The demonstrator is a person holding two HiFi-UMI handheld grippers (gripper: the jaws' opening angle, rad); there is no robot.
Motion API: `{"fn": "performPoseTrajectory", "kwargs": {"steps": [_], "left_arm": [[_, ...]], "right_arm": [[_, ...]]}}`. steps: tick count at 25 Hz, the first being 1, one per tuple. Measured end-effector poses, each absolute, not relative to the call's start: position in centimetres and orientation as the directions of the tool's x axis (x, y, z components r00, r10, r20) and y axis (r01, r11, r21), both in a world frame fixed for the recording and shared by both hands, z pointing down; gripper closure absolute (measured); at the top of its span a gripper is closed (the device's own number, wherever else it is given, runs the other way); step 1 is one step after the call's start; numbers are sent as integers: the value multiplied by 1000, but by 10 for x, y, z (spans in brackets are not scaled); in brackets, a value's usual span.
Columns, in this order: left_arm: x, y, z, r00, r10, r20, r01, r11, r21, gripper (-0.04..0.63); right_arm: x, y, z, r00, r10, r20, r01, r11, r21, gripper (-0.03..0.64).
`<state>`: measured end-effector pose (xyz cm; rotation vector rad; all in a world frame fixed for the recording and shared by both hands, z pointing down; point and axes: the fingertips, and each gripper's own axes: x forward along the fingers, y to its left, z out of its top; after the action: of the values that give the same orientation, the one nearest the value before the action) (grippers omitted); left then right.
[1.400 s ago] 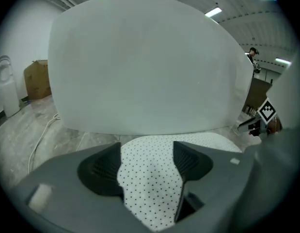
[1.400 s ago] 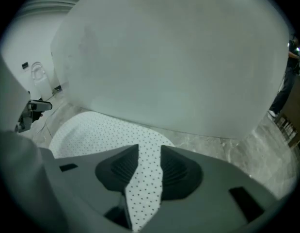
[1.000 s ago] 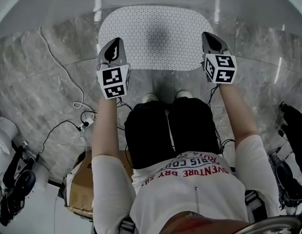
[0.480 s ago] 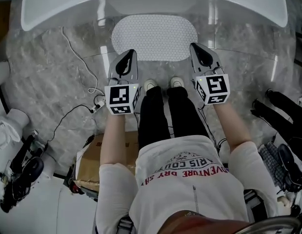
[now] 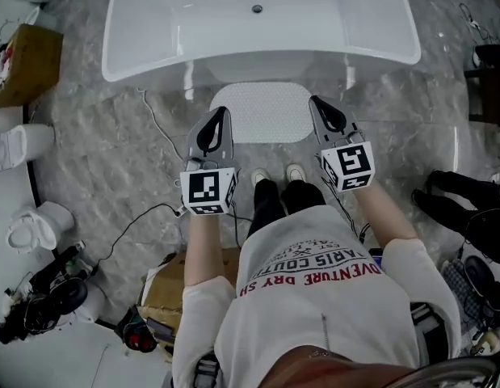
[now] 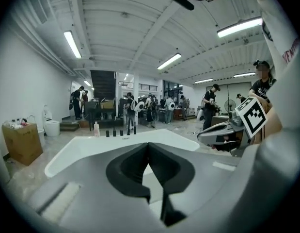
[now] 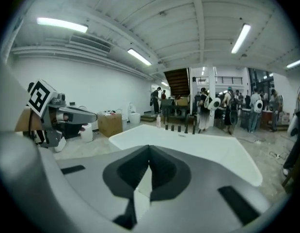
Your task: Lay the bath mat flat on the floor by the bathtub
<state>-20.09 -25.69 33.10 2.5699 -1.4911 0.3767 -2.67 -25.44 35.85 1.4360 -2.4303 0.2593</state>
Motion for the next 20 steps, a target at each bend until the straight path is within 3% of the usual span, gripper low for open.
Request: {"fn": "performPoseTrajectory", "kwargs": {"steps": [11,20], "left_arm": [[-200,-240,171,484,-870,97,-862,-493,-117,583],[-234,-241,133,470,-882,33,-876,-471,-99,583]], "right_arm": [[-15,-248,196,-458,-881,118,-876,470,106,607],[-47,-250,159,-508,-859,64,-849,512,132,609]]}}
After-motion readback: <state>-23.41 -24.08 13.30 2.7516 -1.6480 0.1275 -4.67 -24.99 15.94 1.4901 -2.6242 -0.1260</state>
